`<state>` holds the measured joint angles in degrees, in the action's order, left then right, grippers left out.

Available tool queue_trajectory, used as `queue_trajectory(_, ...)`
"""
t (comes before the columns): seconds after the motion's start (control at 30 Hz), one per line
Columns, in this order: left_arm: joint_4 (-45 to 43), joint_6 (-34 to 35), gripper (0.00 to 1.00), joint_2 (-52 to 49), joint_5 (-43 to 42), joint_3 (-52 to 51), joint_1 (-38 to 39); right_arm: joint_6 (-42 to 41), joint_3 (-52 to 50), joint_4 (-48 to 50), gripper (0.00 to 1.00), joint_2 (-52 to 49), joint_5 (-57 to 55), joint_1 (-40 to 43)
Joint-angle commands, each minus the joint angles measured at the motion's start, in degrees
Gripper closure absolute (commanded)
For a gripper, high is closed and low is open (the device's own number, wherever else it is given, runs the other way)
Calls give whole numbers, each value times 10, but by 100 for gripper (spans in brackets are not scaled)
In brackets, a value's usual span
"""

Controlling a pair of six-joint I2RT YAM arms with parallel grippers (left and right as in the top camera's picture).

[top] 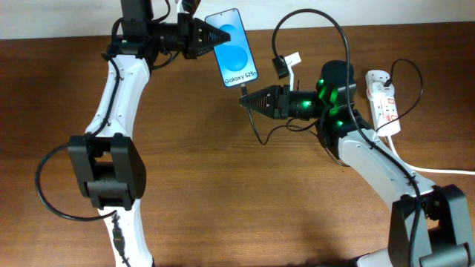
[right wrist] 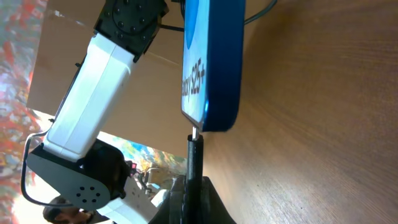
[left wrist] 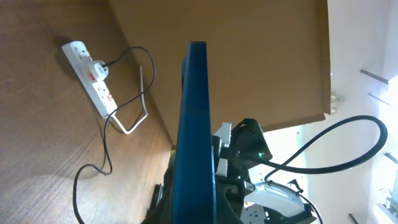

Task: Plug charger to phone and switch on socket

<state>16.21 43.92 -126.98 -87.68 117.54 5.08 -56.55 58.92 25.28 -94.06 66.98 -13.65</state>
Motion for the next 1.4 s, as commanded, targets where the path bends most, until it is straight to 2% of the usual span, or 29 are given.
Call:
queue_trajectory(0.0, -1, -8, 100, 8, -25, 5, 3, -16, 2, 7, 96, -1, -36, 2)
queue_trajectory(0.77, -3, -12, 100, 8, -25, 5, 24, -35, 2, 41, 96, -1, -33, 27)
queue_trajectory(1.1, -12, 4, 100, 8, -25, 5, -12, -40, 2, 34, 96, -1, -3, -2)
queue_trajectory(1.37, -12, 3, 100, 8, -25, 5, -12, -39, 2, 25, 96, -1, -3, -7)
